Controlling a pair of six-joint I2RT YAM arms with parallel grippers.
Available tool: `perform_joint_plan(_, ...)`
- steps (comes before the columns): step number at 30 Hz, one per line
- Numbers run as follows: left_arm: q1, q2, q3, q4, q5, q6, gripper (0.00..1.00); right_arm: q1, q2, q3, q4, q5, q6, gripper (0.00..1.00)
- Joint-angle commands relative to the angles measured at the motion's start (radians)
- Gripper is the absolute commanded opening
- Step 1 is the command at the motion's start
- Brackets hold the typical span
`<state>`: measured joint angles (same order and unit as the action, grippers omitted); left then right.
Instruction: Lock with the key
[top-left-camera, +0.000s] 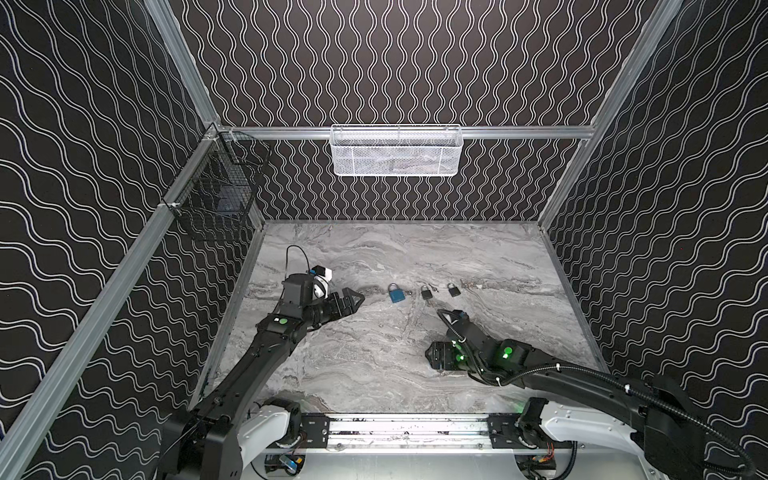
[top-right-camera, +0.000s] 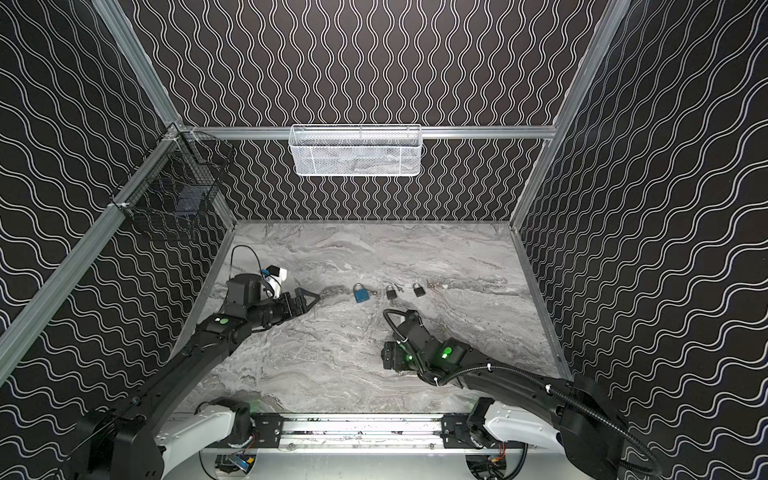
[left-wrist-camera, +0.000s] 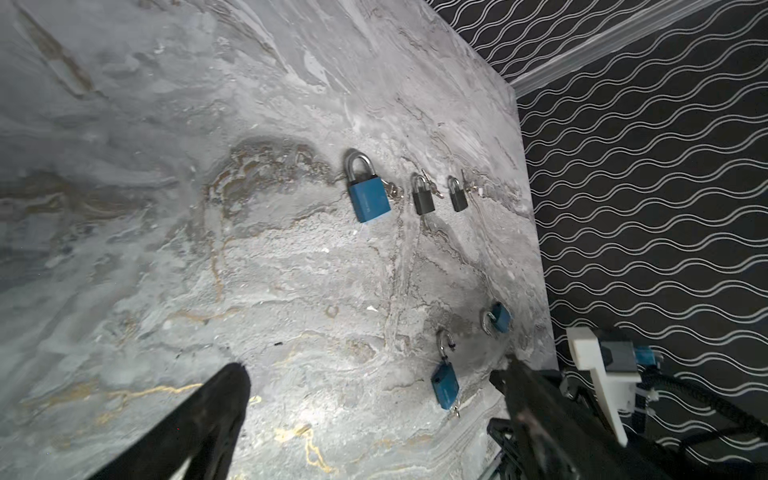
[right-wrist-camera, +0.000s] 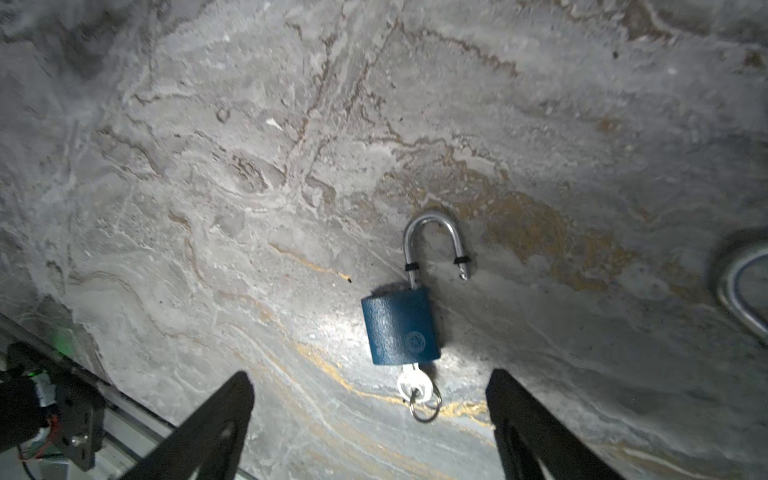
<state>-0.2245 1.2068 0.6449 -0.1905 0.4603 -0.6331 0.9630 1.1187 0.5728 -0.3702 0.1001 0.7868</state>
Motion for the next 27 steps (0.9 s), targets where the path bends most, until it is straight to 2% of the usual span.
perform_joint_plan(1,-0.002,-0.025,-0.034,0.041,-0.049,-0.014,0.99,0.032,0.038,0.009,-0.042,0.044,0.022,0.87)
perform_joint_plan(4,-0.001,-0.069,-0.095,0.083,-0.091,-0.063,0.99,0.049,0.095,0.035,-0.048,0.072,0.011,0.85)
perform_joint_plan(9,-0.001,-0.078,-0.129,0.111,-0.094,-0.089,0.99,0.060,0.189,0.088,-0.052,0.078,-0.025,0.81)
perform_joint_plan(18,-0.001,-0.083,-0.080,0.008,-0.100,-0.028,0.99,0.066,0.309,0.146,-0.095,0.116,-0.072,0.78)
perform_joint_plan(27,-0.001,-0.058,-0.065,0.010,-0.059,-0.013,0.99,0.064,0.369,0.161,-0.085,0.093,-0.136,0.73)
